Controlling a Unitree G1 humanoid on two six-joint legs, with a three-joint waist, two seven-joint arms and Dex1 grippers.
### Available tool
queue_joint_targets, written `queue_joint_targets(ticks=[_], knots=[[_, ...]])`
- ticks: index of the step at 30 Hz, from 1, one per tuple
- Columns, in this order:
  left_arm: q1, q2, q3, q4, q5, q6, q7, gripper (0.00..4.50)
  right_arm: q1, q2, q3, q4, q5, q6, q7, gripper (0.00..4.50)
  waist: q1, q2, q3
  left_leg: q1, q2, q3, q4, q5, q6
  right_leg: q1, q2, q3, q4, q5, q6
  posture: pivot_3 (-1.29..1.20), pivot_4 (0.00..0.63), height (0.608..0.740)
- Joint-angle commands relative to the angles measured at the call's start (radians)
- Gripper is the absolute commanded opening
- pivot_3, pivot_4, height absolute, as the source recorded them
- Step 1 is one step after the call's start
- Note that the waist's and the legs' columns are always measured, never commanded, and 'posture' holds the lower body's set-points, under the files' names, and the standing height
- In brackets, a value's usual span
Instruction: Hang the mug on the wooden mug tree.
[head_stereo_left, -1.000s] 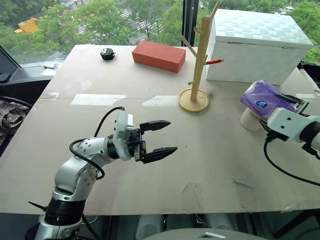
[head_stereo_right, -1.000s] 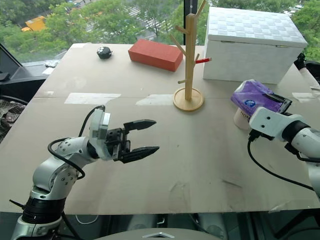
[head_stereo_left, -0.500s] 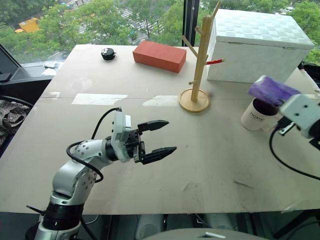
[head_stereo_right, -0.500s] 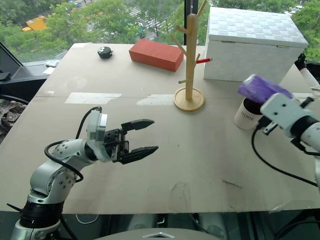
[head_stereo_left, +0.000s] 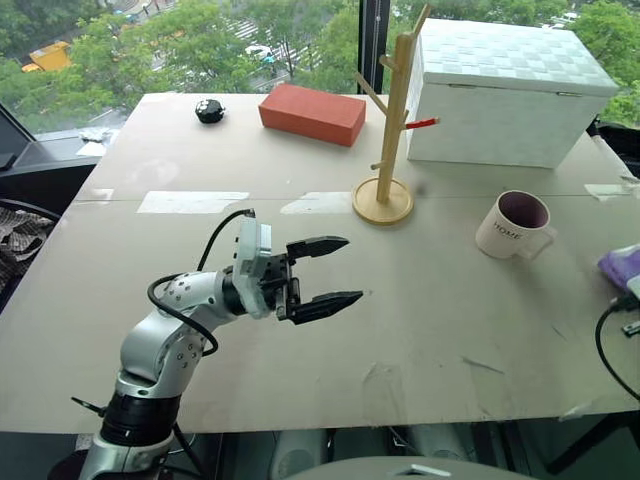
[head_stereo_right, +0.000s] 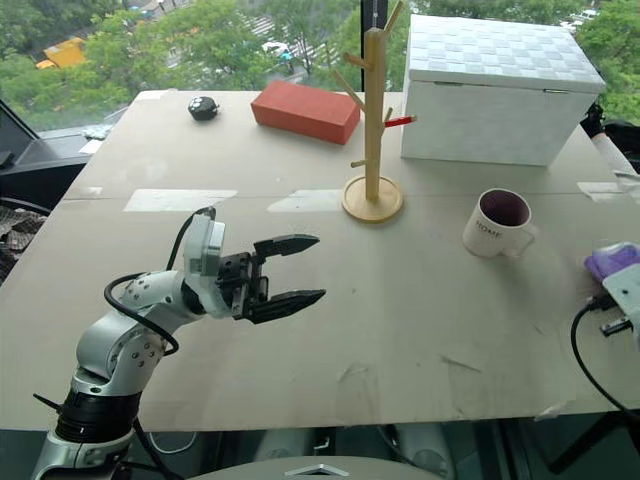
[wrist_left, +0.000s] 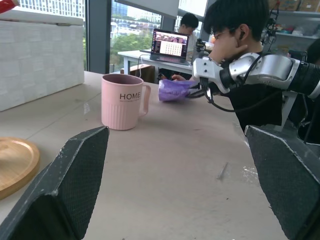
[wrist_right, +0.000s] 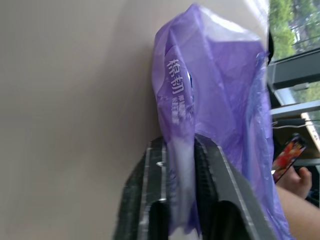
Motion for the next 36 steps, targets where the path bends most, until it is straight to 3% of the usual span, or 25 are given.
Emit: queue_joint_targets(ticks=[1, 4, 6, 9, 14, 18, 28, 32, 36], knots=[[-0.009, 0.014, 0.010, -0.018, -0.009, -0.006, -0.016, 4.50, 0.004, -0.051, -0.053, -0.044, 0.011, -0.060, 0.003, 2.45, -0.004, 0.000, 0.000, 0.000, 0.000, 0.000, 0.000, 0.000, 0.000, 0.000, 0.000, 0.000, 0.000, 0.000, 0.000, 0.00, 0.150, 0.740], [-0.015, 0.019, 0.016, -0.005, -0.008, -0.009, -0.025, 4.50, -0.001, -0.039, -0.146, -0.177, 0.130, 0.036, 0.075, 3.78, -0.003, 0.001, -0.001, 0.000, 0.000, -0.001, 0.000, 0.000, 0.000, 0.000, 0.000, 0.000, 0.000, 0.000, 0.000, 0.00, 0.150, 0.740], [-0.021, 0.018, 0.015, 0.006, -0.006, -0.012, -0.028, 4.50, -0.025, 0.007, -0.226, -0.316, 0.322, 0.198, 0.145, 4.43, -0.003, 0.001, -0.001, 0.000, 0.001, -0.001, 0.000, 0.000, 0.000, 0.000, 0.001, 0.000, 0.000, 0.000, 0.000, 0.00, 0.150, 0.740], [-0.042, 0.013, 0.004, 0.025, 0.002, -0.017, -0.036, 4.50, -0.053, 0.051, -0.242, -0.450, 0.426, 0.350, 0.134, 4.43, 0.000, 0.001, -0.001, -0.001, 0.002, -0.003, 0.000, 0.000, 0.000, 0.000, 0.001, -0.001, 0.000, 0.000, 0.000, 0.00, 0.150, 0.740], [-0.076, 0.002, -0.008, 0.042, 0.014, -0.022, -0.039, 4.50, -0.165, 0.239, -0.105, -0.517, 0.447, 0.462, -0.066, 4.43, 0.004, -0.001, -0.001, -0.002, 0.001, -0.004, 0.000, 0.000, 0.000, 0.000, 0.000, -0.002, 0.000, 0.000, 0.000, 0.00, 0.150, 0.740], [-0.072, 0.007, 0.003, 0.032, 0.019, -0.020, -0.036, 4.50, -0.195, 0.331, -0.028, -0.514, 0.412, 0.462, -0.164, 3.19, 0.004, 0.001, 0.000, -0.002, 0.001, -0.003, 0.000, 0.000, 0.000, 0.000, 0.000, -0.001, 0.000, 0.000, 0.000, 0.00, 0.150, 0.740], [-0.033, 0.036, 0.034, -0.046, -0.005, 0.010, 0.008, 4.50, -0.291, 0.403, 0.080, -0.388, 0.352, 0.374, -0.301, 3.19, -0.001, 0.001, 0.000, -0.002, 0.001, -0.003, 0.000, 0.000, 0.000, 0.000, 0.000, -0.001, 0.000, 0.000, 0.000, 0.00, 0.150, 0.740], [-0.034, 0.038, 0.035, -0.070, -0.013, 0.026, 0.034, 4.50, -0.310, 0.399, 0.107, -0.335, 0.323, 0.348, -0.328, 1.88, 0.000, 0.001, 0.000, -0.002, 0.001, -0.004, 0.000, 0.000, 0.000, 0.000, 0.000, -0.001, 0.000, 0.000, 0.000, 0.00, 0.150, 0.740], [-0.032, 0.044, 0.040, -0.087, -0.025, 0.041, 0.053, 4.50, -0.327, 0.395, 0.114, -0.300, 0.313, 0.320, -0.342, 1.88, -0.002, 0.001, 0.000, -0.002, 0.001, -0.003, -0.001, 0.000, 0.000, 0.000, 0.000, -0.001, 0.000, 0.000, 0.000, 0.00, 0.150, 0.740]])
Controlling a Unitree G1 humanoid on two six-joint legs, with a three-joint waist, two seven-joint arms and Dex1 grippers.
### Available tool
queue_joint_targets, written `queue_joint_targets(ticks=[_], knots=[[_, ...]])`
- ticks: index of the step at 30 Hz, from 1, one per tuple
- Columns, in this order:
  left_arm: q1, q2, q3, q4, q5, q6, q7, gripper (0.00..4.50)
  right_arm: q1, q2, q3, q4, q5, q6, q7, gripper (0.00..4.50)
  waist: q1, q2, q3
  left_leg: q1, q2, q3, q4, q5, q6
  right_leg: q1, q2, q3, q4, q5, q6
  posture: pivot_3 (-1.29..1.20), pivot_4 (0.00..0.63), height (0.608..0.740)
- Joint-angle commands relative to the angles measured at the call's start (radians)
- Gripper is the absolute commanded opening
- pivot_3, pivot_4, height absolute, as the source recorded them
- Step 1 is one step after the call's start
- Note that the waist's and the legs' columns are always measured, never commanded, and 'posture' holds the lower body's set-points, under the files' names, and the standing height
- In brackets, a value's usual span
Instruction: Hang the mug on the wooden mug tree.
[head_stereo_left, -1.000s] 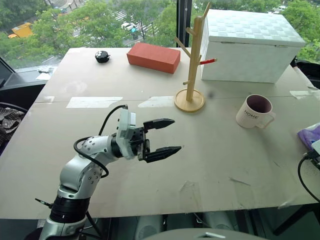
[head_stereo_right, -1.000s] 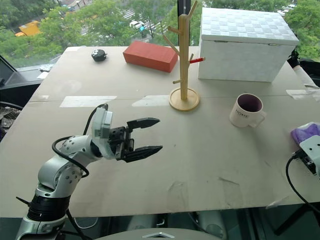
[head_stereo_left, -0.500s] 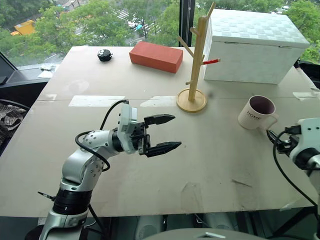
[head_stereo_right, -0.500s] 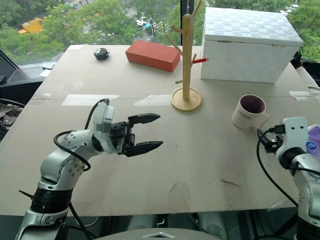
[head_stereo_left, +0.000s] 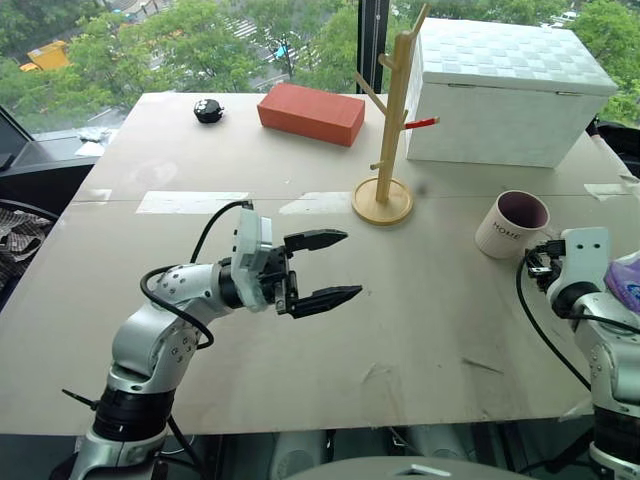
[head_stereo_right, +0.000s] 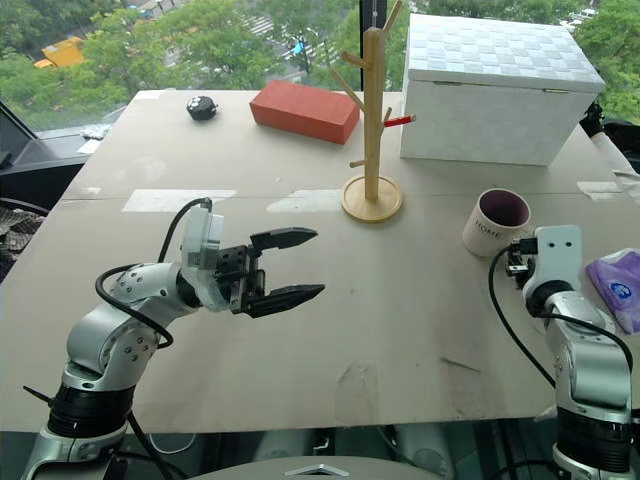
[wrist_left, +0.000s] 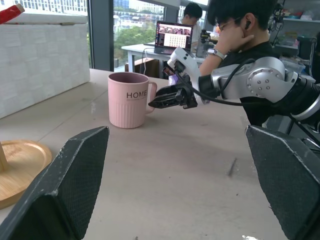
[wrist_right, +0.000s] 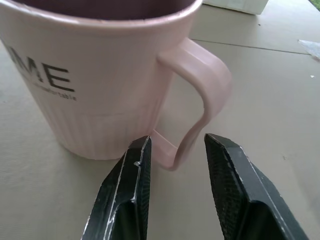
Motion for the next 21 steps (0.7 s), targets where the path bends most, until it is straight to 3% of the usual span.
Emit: queue_joint_targets(ticks=[1, 6, 9, 11, 16, 21], knots=[[-0.001, 0.012, 0.028, -0.052, -0.025, 0.008, 0.018, 4.50, -0.027, -0.012, -0.006, 0.008, -0.014, -0.047, -0.017, 1.88, -0.001, 0.000, 0.000, 0.000, 0.000, 0.000, 0.000, 0.000, 0.000, 0.000, 0.000, 0.000, 0.000, 0.000, 0.000, 0.00, 0.150, 0.740], [0.001, 0.014, 0.027, -0.071, -0.035, 0.021, 0.042, 4.50, -0.067, -0.007, 0.008, 0.099, -0.028, -0.106, -0.023, 1.88, -0.002, 0.000, 0.000, 0.000, 0.000, 0.000, 0.000, 0.000, 0.000, 0.000, 0.000, 0.000, 0.000, 0.000, 0.000, 0.00, 0.150, 0.740], [0.003, 0.016, 0.032, -0.079, -0.039, 0.023, 0.055, 4.50, -0.082, -0.008, 0.015, 0.152, -0.036, -0.136, -0.027, 1.02, -0.002, 0.000, 0.000, 0.000, 0.000, 0.000, 0.000, 0.000, 0.000, 0.000, 0.000, 0.000, 0.000, 0.000, 0.000, 0.00, 0.150, 0.740], [0.006, 0.017, 0.037, -0.081, -0.041, 0.022, 0.060, 4.50, -0.088, -0.014, 0.016, 0.172, -0.036, -0.150, -0.024, 0.12, -0.002, 0.000, 0.000, 0.000, 0.000, 0.000, 0.000, 0.000, 0.000, 0.000, 0.000, 0.000, 0.000, 0.000, 0.000, 0.00, 0.150, 0.740], [0.030, -0.007, 0.053, -0.087, -0.055, 0.014, 0.096, 4.50, -0.114, -0.056, 0.012, 0.226, -0.026, -0.195, 0.019, 0.04, 0.000, 0.000, 0.000, 0.000, 0.000, 0.000, 0.000, 0.000, 0.000, 0.000, 0.000, 0.000, 0.000, 0.000, 0.000, 0.00, 0.150, 0.740], [0.133, -0.058, 0.125, -0.066, -0.026, -0.076, 0.136, 4.50, -0.208, -0.159, 0.045, 0.251, 0.061, -0.242, 0.232, 0.04, -0.006, 0.001, 0.001, 0.001, 0.000, 0.003, 0.000, 0.000, 0.001, 0.000, 0.000, 0.003, 0.000, 0.000, 0.000, 0.00, 0.150, 0.740]])
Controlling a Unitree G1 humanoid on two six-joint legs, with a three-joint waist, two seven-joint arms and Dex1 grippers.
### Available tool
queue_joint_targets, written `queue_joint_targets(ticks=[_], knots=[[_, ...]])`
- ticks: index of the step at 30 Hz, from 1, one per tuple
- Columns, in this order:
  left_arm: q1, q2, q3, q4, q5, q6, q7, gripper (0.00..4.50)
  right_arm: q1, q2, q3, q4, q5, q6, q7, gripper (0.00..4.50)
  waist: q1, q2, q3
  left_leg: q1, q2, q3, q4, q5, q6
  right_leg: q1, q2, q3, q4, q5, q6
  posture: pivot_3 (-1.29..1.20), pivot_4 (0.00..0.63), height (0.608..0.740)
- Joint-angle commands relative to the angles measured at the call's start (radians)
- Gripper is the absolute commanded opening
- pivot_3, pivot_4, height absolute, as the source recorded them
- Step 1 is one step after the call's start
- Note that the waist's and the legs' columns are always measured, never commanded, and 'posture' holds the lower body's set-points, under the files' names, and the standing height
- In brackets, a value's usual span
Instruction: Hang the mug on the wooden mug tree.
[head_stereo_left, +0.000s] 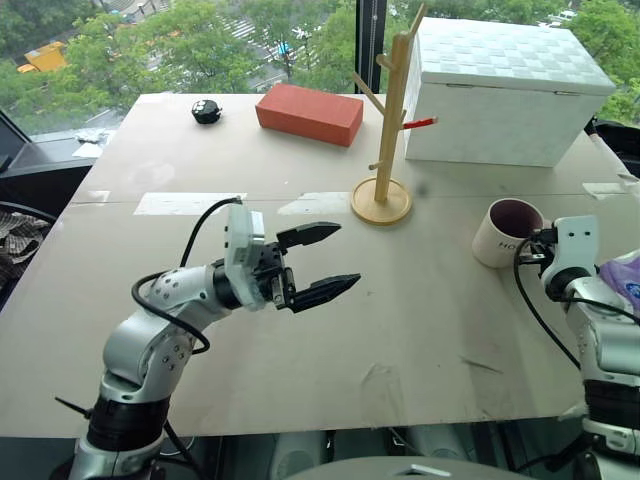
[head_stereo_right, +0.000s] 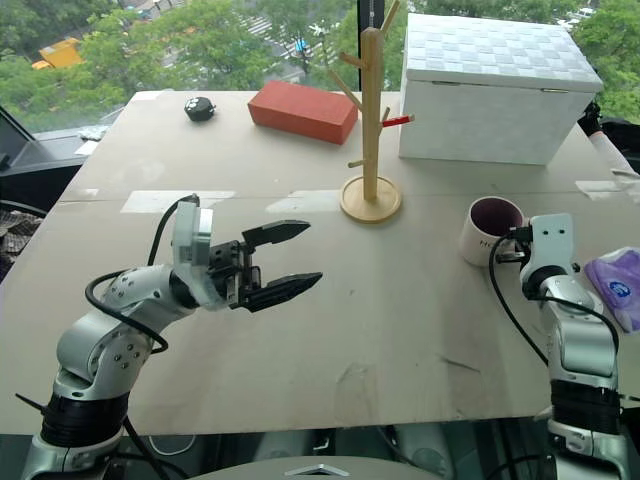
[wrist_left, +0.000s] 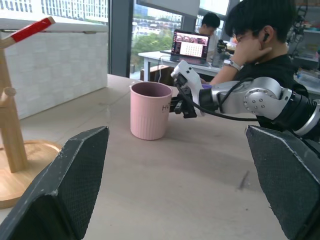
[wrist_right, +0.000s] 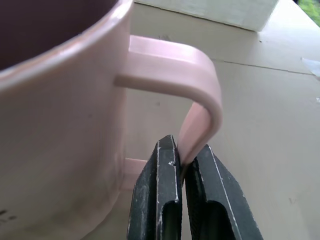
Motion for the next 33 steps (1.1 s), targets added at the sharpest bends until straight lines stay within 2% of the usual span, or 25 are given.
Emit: queue_joint_targets(ticks=[1, 3, 6, 11, 16, 21, 26, 29, 33], knots=[[0.049, -0.030, 0.071, -0.018, 0.012, -0.079, 0.036, 4.50, -0.100, -0.070, 0.022, -0.023, 0.080, -0.034, 0.166, 0.04, -0.003, 0.000, 0.000, 0.000, 0.000, 0.000, 0.000, 0.000, 0.000, 0.000, 0.000, 0.000, 0.000, 0.000, 0.000, 0.00, 0.150, 0.740], [0.094, -0.053, 0.105, -0.024, -0.014, -0.107, 0.023, 4.50, -0.211, -0.122, 0.081, 0.013, 0.098, -0.028, 0.282, 0.04, -0.007, 0.000, 0.000, 0.001, 0.000, 0.000, 0.000, 0.000, 0.000, 0.000, 0.002, 0.000, 0.000, 0.000, 0.000, 0.00, 0.150, 0.740], [0.159, -0.039, 0.164, -0.034, -0.135, -0.069, -0.036, 4.50, -0.420, -0.180, 0.202, 0.132, 0.090, -0.068, 0.479, 0.04, -0.016, 0.001, 0.001, 0.002, 0.001, 0.001, 0.000, 0.000, 0.000, -0.001, 0.003, 0.002, 0.001, 0.001, -0.001, 0.00, 0.150, 0.740], [0.210, -0.037, 0.209, -0.045, -0.143, -0.092, -0.035, 4.50, -0.732, -0.161, 0.316, 0.435, 0.038, -0.168, 0.630, 0.04, 0.001, 0.001, 0.001, 0.000, 0.001, -0.001, -0.001, 0.000, 0.000, -0.001, 0.003, -0.001, 0.000, 0.002, -0.005, 0.00, 0.150, 0.740], [0.279, -0.037, 0.254, -0.066, -0.142, -0.114, -0.032, 4.50, -0.974, -0.129, 0.387, 0.706, -0.012, -0.247, 0.767, 0.04, 0.005, 0.001, 0.002, -0.003, 0.001, 0.003, -0.001, -0.001, 0.002, -0.004, 0.000, 0.000, -0.002, 0.002, -0.005, 0.00, 0.150, 0.740], [0.300, -0.049, 0.252, -0.071, -0.132, -0.140, -0.027, 4.50, -1.130, -0.076, 0.462, 0.952, -0.109, -0.314, 0.810, 0.04, 0.002, 0.001, 0.002, -0.003, 0.001, 0.006, -0.001, -0.002, 0.003, -0.005, -0.001, 0.003, -0.002, 0.002, -0.004, 0.00, 0.150, 0.740], [0.303, -0.059, 0.253, -0.068, -0.124, -0.166, -0.020, 4.50, -1.203, 0.002, 0.488, 1.122, -0.168, -0.379, 0.839, 0.04, -0.002, 0.001, 0.002, -0.002, 0.001, 0.006, -0.001, -0.002, 0.003, -0.005, -0.001, 0.003, 0.000, 0.002, -0.004, 0.00, 0.150, 0.740], [0.297, -0.080, 0.258, -0.062, -0.122, -0.193, -0.006, 4.50, -1.219, 0.032, 0.478, 1.203, -0.203, -0.421, 0.774, 0.04, -0.003, 0.001, 0.002, -0.002, 0.001, 0.007, -0.001, -0.002, 0.003, -0.006, -0.001, 0.004, 0.000, 0.002, -0.004, 0.00, 0.150, 0.740], [0.293, -0.093, 0.267, -0.061, -0.141, -0.212, -0.007, 4.50, -1.210, 0.015, 0.437, 1.235, -0.199, -0.455, 0.754, 1.42, 0.002, 0.001, 0.002, -0.003, 0.001, 0.007, -0.002, -0.002, 0.003, -0.006, -0.001, 0.004, 0.000, 0.002, -0.004, 0.00, 0.150, 0.740]])
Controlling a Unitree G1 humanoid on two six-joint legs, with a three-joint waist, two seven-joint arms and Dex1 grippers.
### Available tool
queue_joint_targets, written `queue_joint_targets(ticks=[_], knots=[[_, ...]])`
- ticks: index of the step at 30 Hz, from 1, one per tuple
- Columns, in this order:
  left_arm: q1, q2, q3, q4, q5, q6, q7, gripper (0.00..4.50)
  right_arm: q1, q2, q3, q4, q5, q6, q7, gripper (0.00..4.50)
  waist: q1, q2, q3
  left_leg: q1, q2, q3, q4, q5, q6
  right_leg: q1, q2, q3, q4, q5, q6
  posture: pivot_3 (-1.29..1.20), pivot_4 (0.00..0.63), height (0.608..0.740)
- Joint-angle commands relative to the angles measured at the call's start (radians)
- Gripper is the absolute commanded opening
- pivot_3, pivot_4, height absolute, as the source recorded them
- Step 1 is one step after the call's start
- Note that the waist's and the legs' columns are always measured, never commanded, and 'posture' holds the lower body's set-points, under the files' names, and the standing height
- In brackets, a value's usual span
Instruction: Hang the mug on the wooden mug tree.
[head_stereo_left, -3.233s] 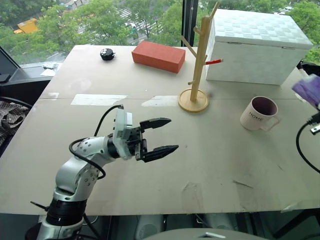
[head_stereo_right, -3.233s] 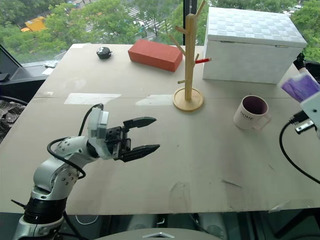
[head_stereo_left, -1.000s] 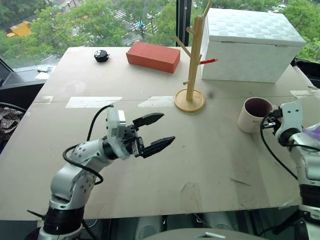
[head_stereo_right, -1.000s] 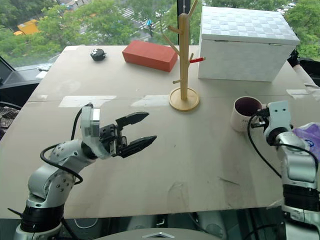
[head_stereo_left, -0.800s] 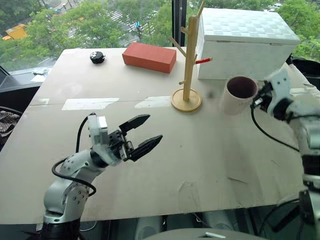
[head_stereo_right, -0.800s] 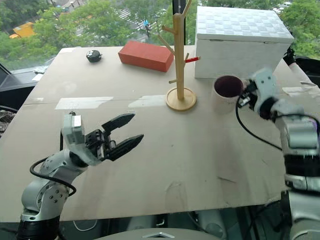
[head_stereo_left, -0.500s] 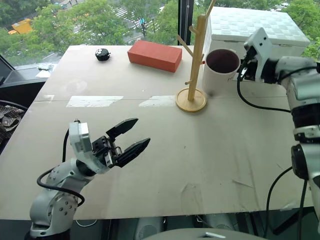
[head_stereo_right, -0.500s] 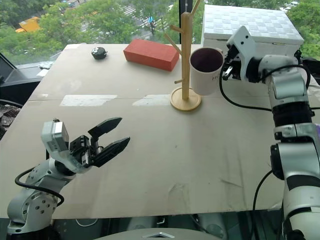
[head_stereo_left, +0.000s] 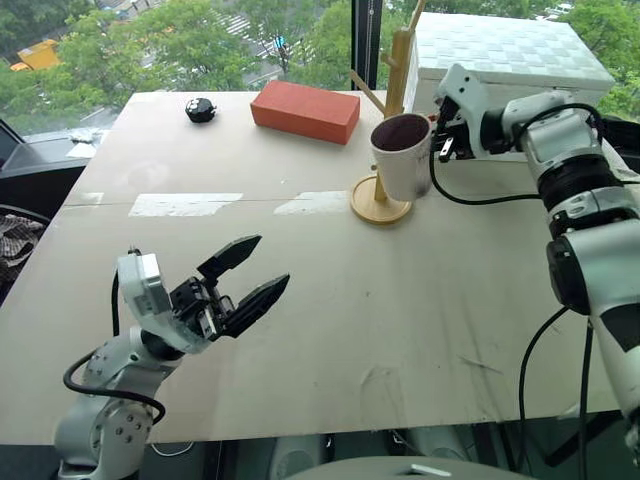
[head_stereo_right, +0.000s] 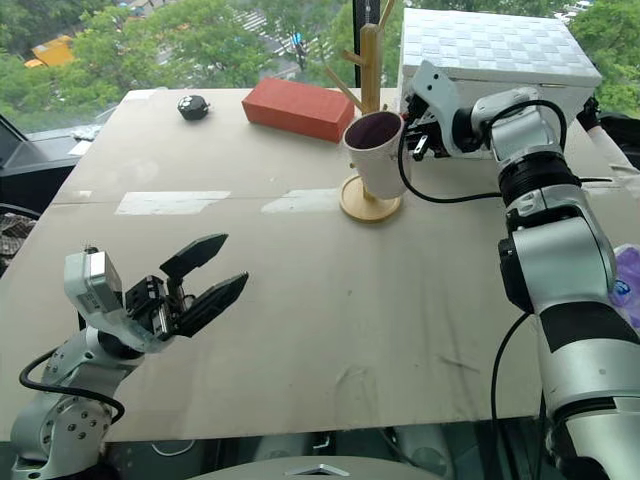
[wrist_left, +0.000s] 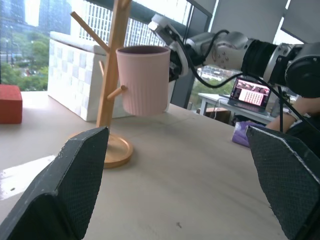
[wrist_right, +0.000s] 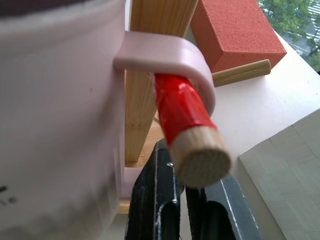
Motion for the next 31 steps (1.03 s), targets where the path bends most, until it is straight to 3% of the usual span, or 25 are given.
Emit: queue_joint_targets(ticks=[1, 4, 11, 15, 17, 23, 27, 31], knots=[[-0.009, -0.007, 0.026, -0.030, -0.032, -0.029, -0.001, 4.50, -0.019, -0.040, -0.062, -0.007, 0.015, -0.043, -0.027, 1.73, 0.000, 0.000, 0.000, 0.000, 0.000, 0.000, 0.000, 0.000, 0.000, 0.000, 0.000, 0.000, 0.000, 0.000, 0.000, 0.00, 0.150, 0.740], [-0.021, -0.011, 0.017, -0.022, -0.033, -0.029, 0.002, 4.50, 0.017, -0.096, -0.091, -0.031, 0.024, -0.051, -0.003, 3.18, 0.002, 0.000, 0.000, 0.000, 0.000, 0.001, 0.000, 0.000, 0.000, 0.000, 0.000, 0.001, 0.000, 0.000, 0.000, 0.00, 0.150, 0.740], [-0.073, 0.002, -0.008, 0.021, -0.011, -0.011, 0.008, 4.50, 0.202, -0.242, -0.200, -0.297, 0.119, 0.022, 0.066, 3.18, -0.002, 0.000, 0.000, 0.001, 0.000, 0.003, -0.001, 0.000, 0.000, 0.000, 0.000, 0.003, 0.001, 0.000, 0.000, 0.00, 0.150, 0.740], [-0.098, 0.016, -0.066, 0.026, 0.044, 0.027, 0.048, 4.50, 0.502, -0.306, -0.294, -0.677, 0.231, 0.093, 0.085, 3.18, 0.006, 0.000, -0.001, 0.001, 0.000, 0.001, -0.001, 0.000, 0.000, 0.001, 0.001, 0.003, 0.000, 0.002, 0.004, 0.00, 0.150, 0.740], [-0.095, 0.030, -0.097, 0.021, 0.095, 0.046, 0.081, 4.50, 0.694, -0.314, -0.375, -0.863, 0.288, 0.164, 0.027, 3.18, 0.004, 0.000, 0.000, 0.001, 0.000, 0.002, -0.001, 0.000, 0.000, 0.000, 0.001, 0.003, 0.000, 0.002, 0.005, 0.00, 0.150, 0.740], [-0.065, 0.145, -0.126, 0.007, 0.171, 0.124, 0.089, 4.50, 1.216, -0.310, -0.580, -1.220, 0.382, 0.213, -0.062, 3.18, 0.013, 0.001, 0.000, 0.002, 0.000, 0.003, -0.003, 0.000, 0.000, -0.001, 0.001, 0.003, 0.000, 0.000, 0.005, 0.00, 0.150, 0.740], [-0.081, 0.182, -0.119, 0.031, 0.164, 0.148, 0.068, 4.50, 1.421, -0.287, -0.646, -1.324, 0.417, 0.215, -0.103, 3.18, 0.003, 0.001, -0.001, 0.005, 0.000, 0.005, -0.002, 0.000, 0.000, 0.000, 0.001, 0.005, 0.000, -0.003, 0.007, 0.00, 0.150, 0.740], [-0.119, 0.215, -0.147, 0.047, 0.189, 0.185, 0.062, 4.50, 1.493, -0.264, -0.646, -1.358, 0.423, 0.198, -0.143, 3.18, -0.002, 0.000, -0.001, 0.008, 0.000, 0.005, -0.001, 0.000, 0.000, 0.003, 0.001, 0.006, 0.001, -0.001, 0.007, 0.00, 0.150, 0.740]])
